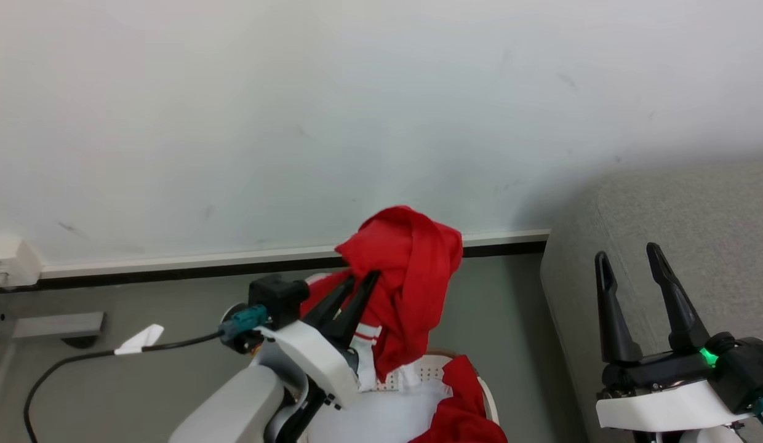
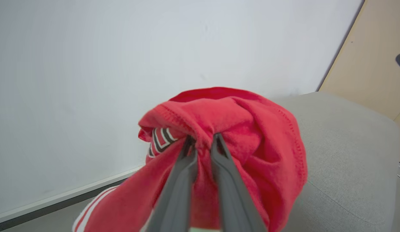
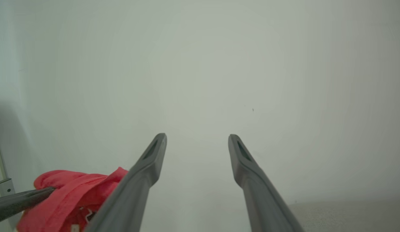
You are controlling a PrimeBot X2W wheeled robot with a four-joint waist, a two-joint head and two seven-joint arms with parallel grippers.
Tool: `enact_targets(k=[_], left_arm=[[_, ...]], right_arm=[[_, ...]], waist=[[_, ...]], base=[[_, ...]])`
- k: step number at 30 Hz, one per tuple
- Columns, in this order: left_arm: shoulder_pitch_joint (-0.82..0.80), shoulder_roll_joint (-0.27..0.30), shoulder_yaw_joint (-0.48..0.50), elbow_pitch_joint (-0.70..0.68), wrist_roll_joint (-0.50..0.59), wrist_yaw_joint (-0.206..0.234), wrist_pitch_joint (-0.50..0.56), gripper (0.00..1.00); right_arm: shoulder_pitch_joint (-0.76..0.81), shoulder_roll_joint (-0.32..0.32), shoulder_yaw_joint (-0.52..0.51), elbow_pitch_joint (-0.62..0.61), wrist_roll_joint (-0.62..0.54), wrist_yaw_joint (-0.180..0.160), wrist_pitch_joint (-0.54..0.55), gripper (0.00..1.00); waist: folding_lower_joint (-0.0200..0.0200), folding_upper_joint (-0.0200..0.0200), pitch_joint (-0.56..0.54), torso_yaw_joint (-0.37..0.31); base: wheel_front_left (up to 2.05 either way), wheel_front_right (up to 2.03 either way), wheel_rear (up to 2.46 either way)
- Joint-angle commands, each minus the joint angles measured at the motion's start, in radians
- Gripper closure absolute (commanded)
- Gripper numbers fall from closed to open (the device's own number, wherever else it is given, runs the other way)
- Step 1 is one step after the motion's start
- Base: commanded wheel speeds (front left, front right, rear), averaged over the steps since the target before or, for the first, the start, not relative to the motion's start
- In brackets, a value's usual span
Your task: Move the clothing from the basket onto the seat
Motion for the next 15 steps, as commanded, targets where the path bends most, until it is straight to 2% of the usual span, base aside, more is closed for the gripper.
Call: enact_targets(k=[1, 15], left_arm=[[-0.002, 0.010, 0.013, -0.024, 0.003, 0.005, 0.000, 1.00], [-0.010, 0.075, 0.078, -0.256, -0.011, 0.073, 0.026, 1.00]], right_arm=[[0.012, -0.003, 0.007, 0.002, 0.011, -0.002, 0.000, 0.00], [0.018, -0.003, 0.094, 0.014, 0.063, -0.002, 0.000, 0.00]], waist=[[0.0003, -0.0001, -0.009, 0.008], [0.0003, -0.0001, -0.010, 0.014]], base=[[0.00, 0.00, 0.00], [0.00, 0.00, 0.00]])
